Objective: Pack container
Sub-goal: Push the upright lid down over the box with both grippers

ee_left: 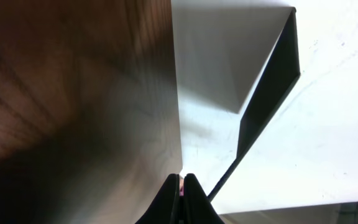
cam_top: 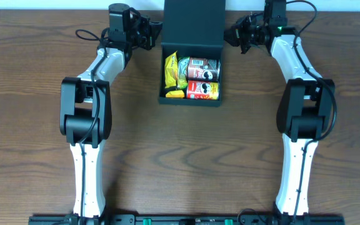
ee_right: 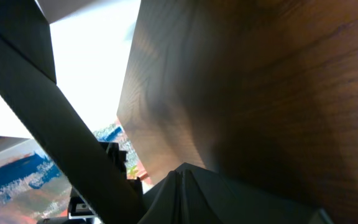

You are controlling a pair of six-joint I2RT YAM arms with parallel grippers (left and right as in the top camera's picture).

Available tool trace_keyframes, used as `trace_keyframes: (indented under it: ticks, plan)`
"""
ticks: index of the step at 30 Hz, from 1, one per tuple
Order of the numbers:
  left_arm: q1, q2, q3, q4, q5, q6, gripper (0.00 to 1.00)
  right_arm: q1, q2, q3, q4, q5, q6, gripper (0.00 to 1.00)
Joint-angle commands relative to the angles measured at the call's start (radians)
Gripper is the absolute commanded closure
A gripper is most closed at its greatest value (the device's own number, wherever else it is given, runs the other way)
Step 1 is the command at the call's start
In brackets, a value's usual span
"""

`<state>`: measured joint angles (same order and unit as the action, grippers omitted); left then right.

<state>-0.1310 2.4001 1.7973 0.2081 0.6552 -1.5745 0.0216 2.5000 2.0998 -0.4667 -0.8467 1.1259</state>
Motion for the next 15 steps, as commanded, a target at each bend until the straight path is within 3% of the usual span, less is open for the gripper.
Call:
trace_keyframes:
  ticks: [1, 15]
  plan:
    - [-0.026, 0.013, 0.001, 0.007, 0.122, -0.005, 0.94, 0.024, -0.005, 0.015, 0.012, -0.094, 0.023, 0.98]
    - [-0.025, 0.013, 0.001, 0.08, 0.225, -0.032, 0.95, 0.013, -0.005, 0.015, 0.065, -0.113, 0.05, 0.98]
